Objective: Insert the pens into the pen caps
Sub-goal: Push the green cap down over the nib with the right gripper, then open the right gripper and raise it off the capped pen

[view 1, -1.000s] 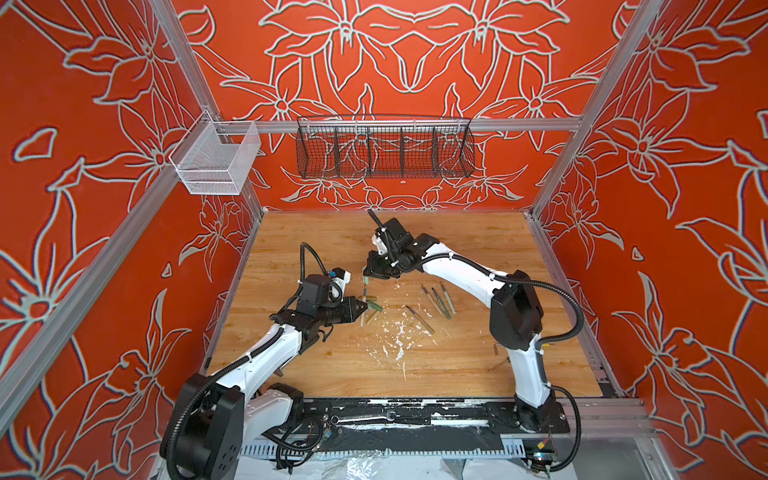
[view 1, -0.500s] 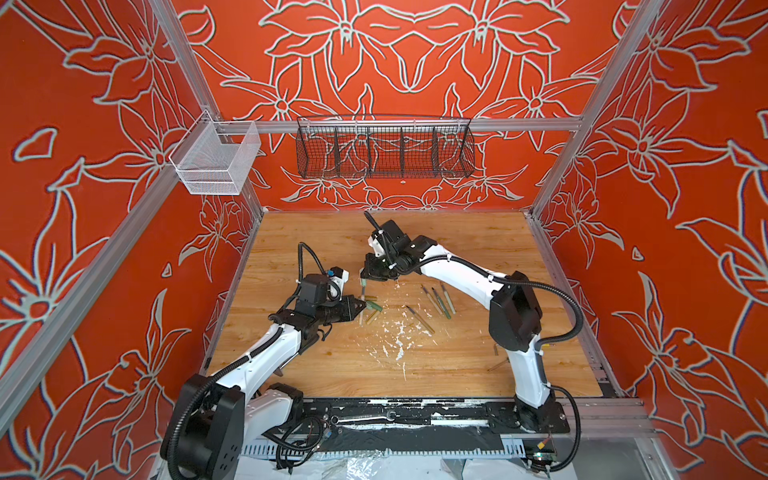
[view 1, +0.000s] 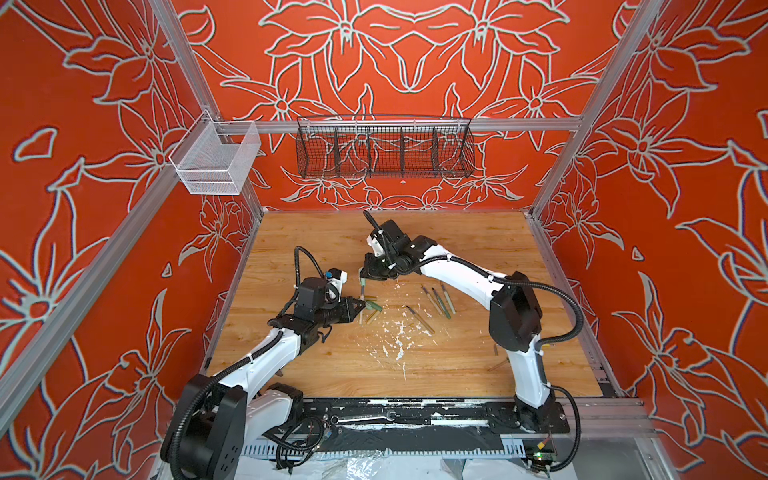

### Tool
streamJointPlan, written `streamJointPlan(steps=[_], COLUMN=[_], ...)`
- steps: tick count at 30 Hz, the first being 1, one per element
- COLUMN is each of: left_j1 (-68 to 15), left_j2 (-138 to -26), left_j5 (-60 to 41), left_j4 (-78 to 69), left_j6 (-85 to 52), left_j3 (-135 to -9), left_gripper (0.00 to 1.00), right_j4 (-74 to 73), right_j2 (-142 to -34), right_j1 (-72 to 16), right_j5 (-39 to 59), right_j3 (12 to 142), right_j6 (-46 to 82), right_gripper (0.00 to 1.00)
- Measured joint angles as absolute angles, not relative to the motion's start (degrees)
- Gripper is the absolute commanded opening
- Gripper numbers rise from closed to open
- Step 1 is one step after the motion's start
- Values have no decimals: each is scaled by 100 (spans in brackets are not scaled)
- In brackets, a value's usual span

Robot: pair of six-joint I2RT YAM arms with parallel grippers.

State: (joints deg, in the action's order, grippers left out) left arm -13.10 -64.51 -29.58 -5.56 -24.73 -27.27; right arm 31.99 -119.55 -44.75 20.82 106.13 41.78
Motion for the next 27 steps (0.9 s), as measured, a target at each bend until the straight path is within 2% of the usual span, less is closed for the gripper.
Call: streamJointPlan(steps=[27], left_j1=[-1393], left_j2=[-6576], left_j5=[-2958], left_j4=[-2053], left_j6=[-2499], left_j3=[-3076], left_gripper=[0], right_j4=[2993], right_j2=[-11157], right_j1=[-4394], right_j5=[1367], right_j3=[10770], right_j6=[3667], right_gripper=[8])
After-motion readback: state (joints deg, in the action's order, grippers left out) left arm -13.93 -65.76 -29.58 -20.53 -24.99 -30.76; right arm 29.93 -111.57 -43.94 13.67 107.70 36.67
